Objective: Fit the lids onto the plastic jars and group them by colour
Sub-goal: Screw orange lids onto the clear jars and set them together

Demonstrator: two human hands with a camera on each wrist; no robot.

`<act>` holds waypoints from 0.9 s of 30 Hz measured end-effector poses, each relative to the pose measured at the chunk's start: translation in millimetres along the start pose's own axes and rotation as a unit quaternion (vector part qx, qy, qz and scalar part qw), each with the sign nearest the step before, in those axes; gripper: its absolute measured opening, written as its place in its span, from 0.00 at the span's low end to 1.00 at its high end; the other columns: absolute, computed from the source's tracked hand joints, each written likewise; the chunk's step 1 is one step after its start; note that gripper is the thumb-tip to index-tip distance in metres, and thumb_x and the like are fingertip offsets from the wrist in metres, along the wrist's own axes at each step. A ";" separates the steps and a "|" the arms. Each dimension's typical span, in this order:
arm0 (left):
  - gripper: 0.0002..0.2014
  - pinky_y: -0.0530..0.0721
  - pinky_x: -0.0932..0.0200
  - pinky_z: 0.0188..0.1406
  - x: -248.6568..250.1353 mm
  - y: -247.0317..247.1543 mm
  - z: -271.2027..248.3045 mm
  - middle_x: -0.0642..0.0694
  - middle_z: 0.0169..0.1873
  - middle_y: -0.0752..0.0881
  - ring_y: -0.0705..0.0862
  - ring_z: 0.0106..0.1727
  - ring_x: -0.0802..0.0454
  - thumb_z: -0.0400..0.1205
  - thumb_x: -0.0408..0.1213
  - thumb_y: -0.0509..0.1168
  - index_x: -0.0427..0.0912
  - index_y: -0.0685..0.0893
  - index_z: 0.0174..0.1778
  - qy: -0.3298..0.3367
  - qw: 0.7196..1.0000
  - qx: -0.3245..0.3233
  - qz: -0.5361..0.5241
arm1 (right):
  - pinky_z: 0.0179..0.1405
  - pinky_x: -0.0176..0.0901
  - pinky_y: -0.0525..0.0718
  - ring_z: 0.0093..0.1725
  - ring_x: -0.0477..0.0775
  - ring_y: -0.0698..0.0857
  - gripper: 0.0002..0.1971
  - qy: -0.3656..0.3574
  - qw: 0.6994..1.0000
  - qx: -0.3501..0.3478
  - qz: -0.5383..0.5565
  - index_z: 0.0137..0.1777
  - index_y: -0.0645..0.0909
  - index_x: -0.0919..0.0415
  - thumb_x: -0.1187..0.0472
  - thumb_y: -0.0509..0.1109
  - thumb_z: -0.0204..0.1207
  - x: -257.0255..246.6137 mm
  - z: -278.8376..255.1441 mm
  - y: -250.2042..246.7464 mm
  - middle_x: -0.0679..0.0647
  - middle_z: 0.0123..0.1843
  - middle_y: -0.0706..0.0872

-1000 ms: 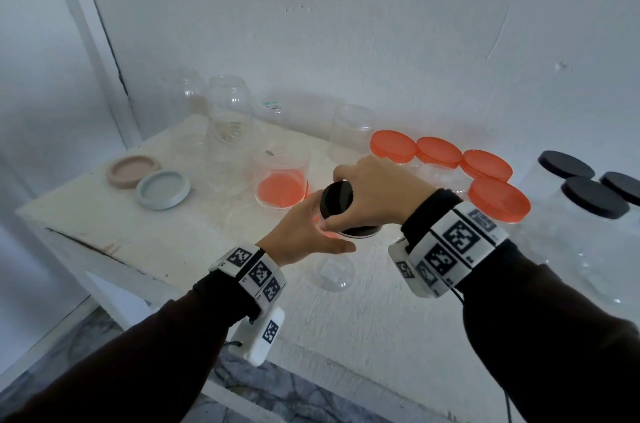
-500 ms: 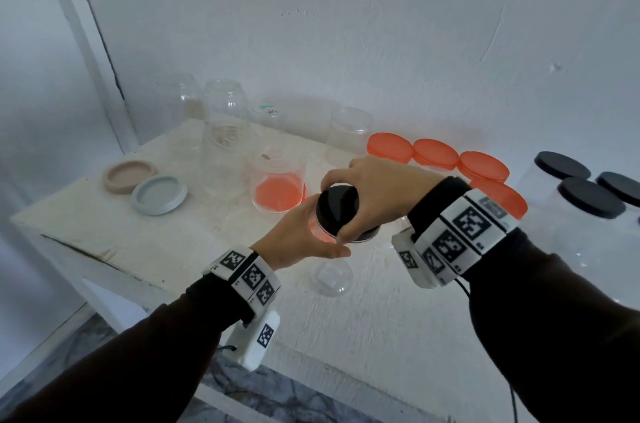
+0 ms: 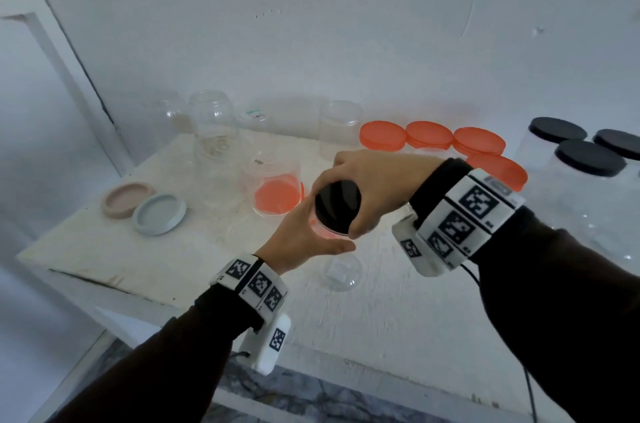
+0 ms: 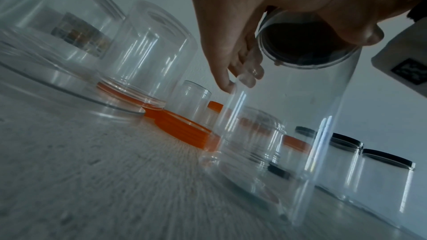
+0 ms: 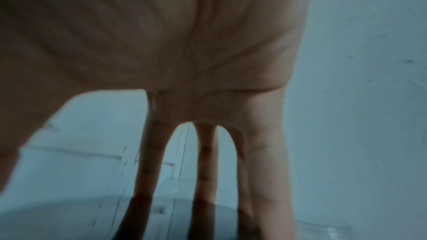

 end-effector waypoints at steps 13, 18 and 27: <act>0.37 0.76 0.75 0.53 -3.1 -0.7 1.2 0.56 0.56 0.83 0.80 0.58 0.69 0.63 0.34 0.81 0.49 0.73 0.66 -0.003 1.000 0.007 0.007 | 0.58 0.49 0.80 0.61 0.52 0.75 0.37 0.036 0.997 -0.056 -0.024 0.73 0.66 0.41 0.41 0.76 0.64 0.3 -0.7 0.5 0.47 0.63 0.71; 0.38 0.79 0.70 0.52 -4.8 1.1 1.2 0.53 0.56 0.84 0.82 0.57 0.64 0.61 0.36 0.82 0.46 0.73 0.66 0.002 1.000 0.016 0.003 | 0.41 0.41 0.80 0.50 0.49 0.78 0.31 0.037 0.999 0.014 -0.025 0.64 0.74 0.43 0.43 0.78 0.60 -1.2 3.1 -0.9 0.46 0.50 0.75; 0.39 0.77 0.74 0.54 -8.2 -1.6 2.9 0.55 0.57 0.83 0.80 0.59 0.67 0.62 0.37 0.82 0.47 0.73 0.69 -0.007 1.000 0.000 0.012 | 0.53 0.46 0.81 0.59 0.52 0.76 0.35 0.033 0.997 -0.050 -0.043 0.71 0.70 0.44 0.43 0.77 0.64 -4.8 2.0 0.8 0.47 0.60 0.73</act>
Point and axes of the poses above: each hand's wrist, its own z-axis towards the middle knuckle, its own y-axis out of the palm, x = y × z, the point moved 5 cm from there along z, towards the middle knuckle
